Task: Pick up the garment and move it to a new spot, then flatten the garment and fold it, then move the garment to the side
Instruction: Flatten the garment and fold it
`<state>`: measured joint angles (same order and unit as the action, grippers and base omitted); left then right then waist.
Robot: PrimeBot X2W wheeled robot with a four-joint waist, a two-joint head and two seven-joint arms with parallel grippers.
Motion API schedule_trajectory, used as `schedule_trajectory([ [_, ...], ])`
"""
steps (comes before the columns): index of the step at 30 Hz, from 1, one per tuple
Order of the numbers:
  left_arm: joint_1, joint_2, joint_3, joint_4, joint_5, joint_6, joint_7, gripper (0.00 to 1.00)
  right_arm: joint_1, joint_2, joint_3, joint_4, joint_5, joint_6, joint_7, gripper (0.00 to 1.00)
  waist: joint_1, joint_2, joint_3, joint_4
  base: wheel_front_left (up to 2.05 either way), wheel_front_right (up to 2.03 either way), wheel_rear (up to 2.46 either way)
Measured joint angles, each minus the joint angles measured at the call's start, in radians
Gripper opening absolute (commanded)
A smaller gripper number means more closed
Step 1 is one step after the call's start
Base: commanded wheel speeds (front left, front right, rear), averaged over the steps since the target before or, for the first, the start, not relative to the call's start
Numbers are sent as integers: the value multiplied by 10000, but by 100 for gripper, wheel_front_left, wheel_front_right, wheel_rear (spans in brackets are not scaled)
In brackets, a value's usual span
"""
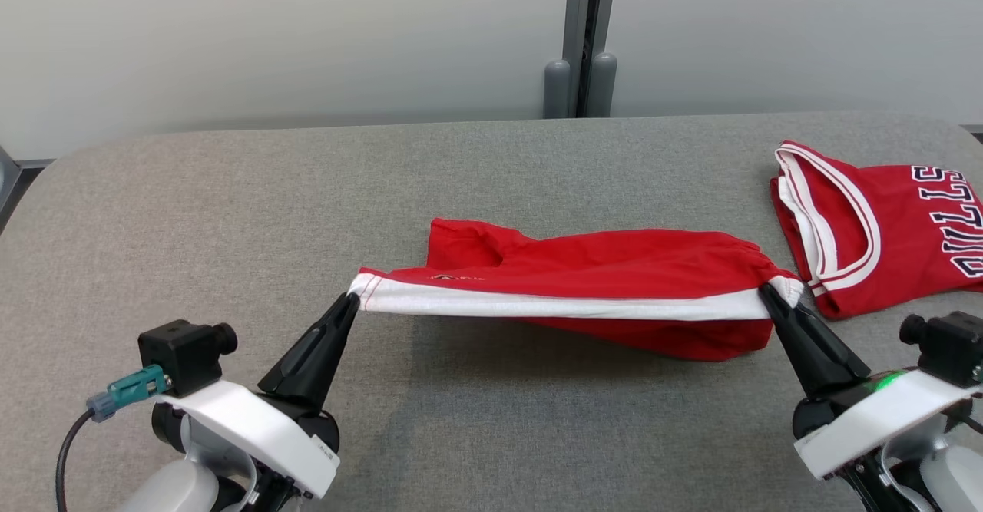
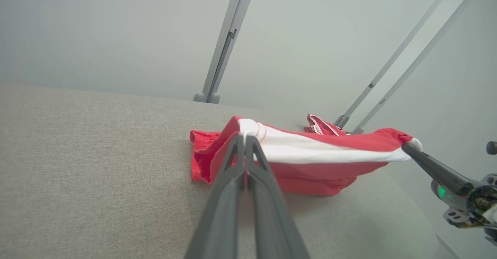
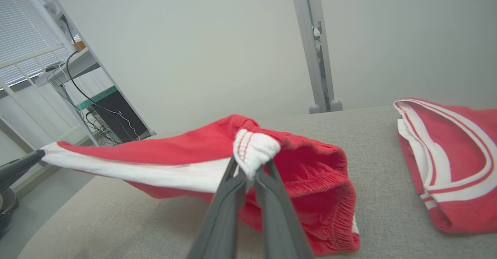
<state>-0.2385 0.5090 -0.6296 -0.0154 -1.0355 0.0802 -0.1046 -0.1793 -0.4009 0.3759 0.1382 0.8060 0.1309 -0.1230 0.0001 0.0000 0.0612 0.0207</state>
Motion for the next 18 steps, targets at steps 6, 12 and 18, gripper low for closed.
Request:
schedule_trajectory([
  [6,335,343,48,-1170,79,533,171,0,1121,675,-1296,-1910,-1080,-2,1223,0,0,0,-41,15,0,0,0],
  [12,134,435,27,-1400,219,552,370,0,1164,1216,-1919,-3037,-1668,-2,2268,0,-1,0,143,11,0,0,0],
  [18,-1390,138,374,-525,-226,-174,686,0,-526,1396,-1952,-2970,-1407,-2,2861,0,-1,0,735,6,0,0,0],
])
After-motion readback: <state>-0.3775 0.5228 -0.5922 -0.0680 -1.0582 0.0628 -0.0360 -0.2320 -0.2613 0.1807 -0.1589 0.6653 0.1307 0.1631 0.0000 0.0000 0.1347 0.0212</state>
